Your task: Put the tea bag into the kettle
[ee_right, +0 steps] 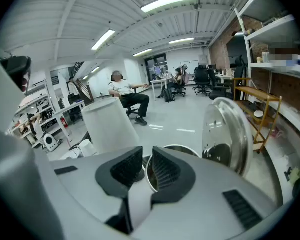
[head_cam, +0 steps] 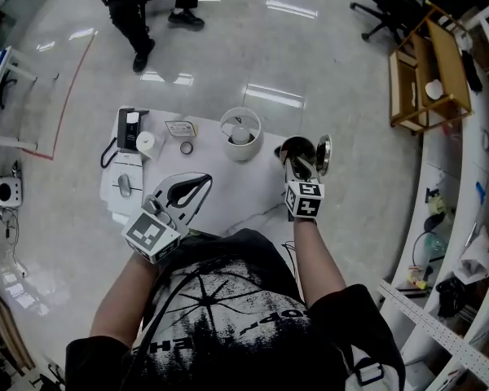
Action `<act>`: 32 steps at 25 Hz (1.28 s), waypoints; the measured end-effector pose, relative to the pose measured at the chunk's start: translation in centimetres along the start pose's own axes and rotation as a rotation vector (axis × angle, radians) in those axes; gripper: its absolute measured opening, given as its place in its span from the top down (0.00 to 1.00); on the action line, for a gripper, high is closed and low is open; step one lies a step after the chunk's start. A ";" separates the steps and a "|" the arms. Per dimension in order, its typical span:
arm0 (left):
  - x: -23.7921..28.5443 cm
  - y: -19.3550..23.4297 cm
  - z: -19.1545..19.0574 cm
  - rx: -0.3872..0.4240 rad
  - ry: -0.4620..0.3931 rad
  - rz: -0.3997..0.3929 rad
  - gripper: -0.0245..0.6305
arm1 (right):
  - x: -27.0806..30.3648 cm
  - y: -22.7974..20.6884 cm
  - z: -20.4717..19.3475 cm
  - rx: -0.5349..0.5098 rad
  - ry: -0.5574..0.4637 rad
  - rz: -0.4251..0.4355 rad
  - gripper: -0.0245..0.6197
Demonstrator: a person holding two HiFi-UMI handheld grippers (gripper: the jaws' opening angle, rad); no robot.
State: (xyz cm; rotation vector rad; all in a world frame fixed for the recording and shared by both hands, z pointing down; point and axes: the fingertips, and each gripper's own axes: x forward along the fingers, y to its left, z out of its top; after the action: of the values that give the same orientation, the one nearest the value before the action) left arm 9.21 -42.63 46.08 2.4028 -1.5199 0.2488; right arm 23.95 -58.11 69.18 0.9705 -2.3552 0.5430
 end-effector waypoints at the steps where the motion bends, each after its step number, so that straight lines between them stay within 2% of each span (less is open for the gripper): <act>1: -0.2 -0.1 0.0 0.000 -0.008 0.001 0.95 | -0.6 0.3 0.4 -0.007 -0.013 0.009 0.87; 6: -1.2 -0.5 0.7 -0.004 -0.062 0.004 0.95 | -3.4 1.8 3.6 -0.026 -0.095 0.043 0.94; 11: -3.0 -0.2 1.6 -0.010 -0.127 0.010 0.95 | -6.5 4.9 8.2 -0.050 -0.201 0.097 0.95; 16: -5.9 1.1 2.7 -0.012 -0.190 0.033 0.95 | -9.6 10.6 13.8 -0.182 -0.311 0.191 0.95; 20: -9.3 2.5 1.7 -0.012 -0.212 0.062 0.95 | -11.4 16.7 15.9 -0.297 -0.369 0.265 0.95; 25: -15.0 5.3 1.6 -0.030 -0.257 0.143 0.95 | -12.2 26.2 17.9 -0.388 -0.423 0.415 0.95; 32: -24.2 8.3 0.9 0.071 -0.272 0.258 0.95 | -14.4 39.3 19.5 -0.521 -0.531 0.722 0.95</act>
State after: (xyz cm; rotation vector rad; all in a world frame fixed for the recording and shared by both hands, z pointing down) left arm -8.63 -25.63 39.27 2.3663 -1.9768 0.0280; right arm -2.39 -35.21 38.95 -0.0112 -3.0799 -0.1301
